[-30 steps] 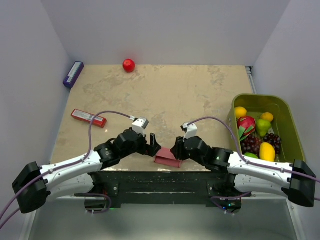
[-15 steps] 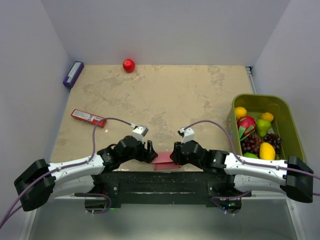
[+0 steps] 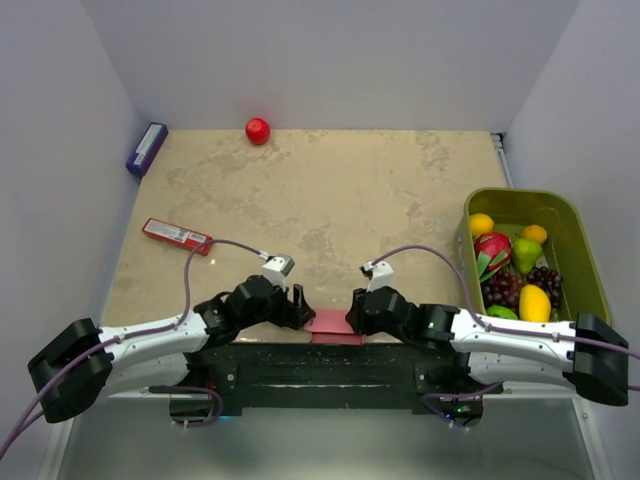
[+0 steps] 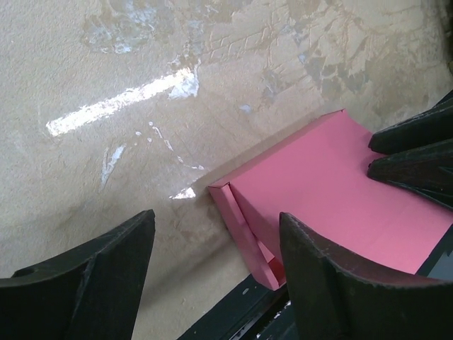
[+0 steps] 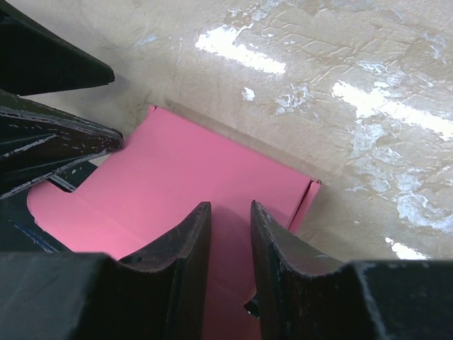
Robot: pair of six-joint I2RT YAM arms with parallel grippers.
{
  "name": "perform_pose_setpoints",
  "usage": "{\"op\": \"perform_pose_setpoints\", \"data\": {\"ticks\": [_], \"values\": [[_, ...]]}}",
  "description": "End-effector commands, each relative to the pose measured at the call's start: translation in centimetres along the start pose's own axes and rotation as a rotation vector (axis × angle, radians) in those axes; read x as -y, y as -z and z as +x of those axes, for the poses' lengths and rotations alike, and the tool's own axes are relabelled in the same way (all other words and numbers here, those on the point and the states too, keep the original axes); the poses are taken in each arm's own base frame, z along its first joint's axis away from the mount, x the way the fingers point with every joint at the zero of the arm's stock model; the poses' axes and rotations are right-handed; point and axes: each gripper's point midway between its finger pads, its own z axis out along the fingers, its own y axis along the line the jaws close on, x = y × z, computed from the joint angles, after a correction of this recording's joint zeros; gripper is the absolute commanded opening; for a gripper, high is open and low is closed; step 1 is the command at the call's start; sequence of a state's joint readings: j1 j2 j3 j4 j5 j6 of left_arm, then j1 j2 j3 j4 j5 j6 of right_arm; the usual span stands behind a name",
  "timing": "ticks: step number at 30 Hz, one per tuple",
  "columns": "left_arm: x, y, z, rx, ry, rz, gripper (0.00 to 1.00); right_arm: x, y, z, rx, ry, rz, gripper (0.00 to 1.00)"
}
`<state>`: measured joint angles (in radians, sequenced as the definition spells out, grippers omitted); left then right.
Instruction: Fold the paper box
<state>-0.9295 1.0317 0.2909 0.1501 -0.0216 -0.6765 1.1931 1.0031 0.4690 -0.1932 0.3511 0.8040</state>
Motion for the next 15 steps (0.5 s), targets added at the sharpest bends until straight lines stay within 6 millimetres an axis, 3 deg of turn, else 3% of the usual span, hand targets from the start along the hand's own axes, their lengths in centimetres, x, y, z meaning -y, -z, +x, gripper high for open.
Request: {"op": "perform_pose_setpoints", "data": {"ticks": [1, 7, 15], "values": [[0.9, 0.2, -1.3, 0.057, 0.033, 0.039, 0.8, 0.9, 0.6, -0.3, 0.033, -0.029, 0.029, 0.37], [2.5, 1.2, -3.0, 0.102, 0.075, 0.089, 0.86, 0.8, 2.6, -1.2, 0.007, -0.044, 0.051, 0.63], [3.3, 1.3, -0.6, 0.049, 0.118, 0.182, 0.86, 1.4, 4.4, 0.2, -0.033, -0.172, 0.018, 0.67]]}}
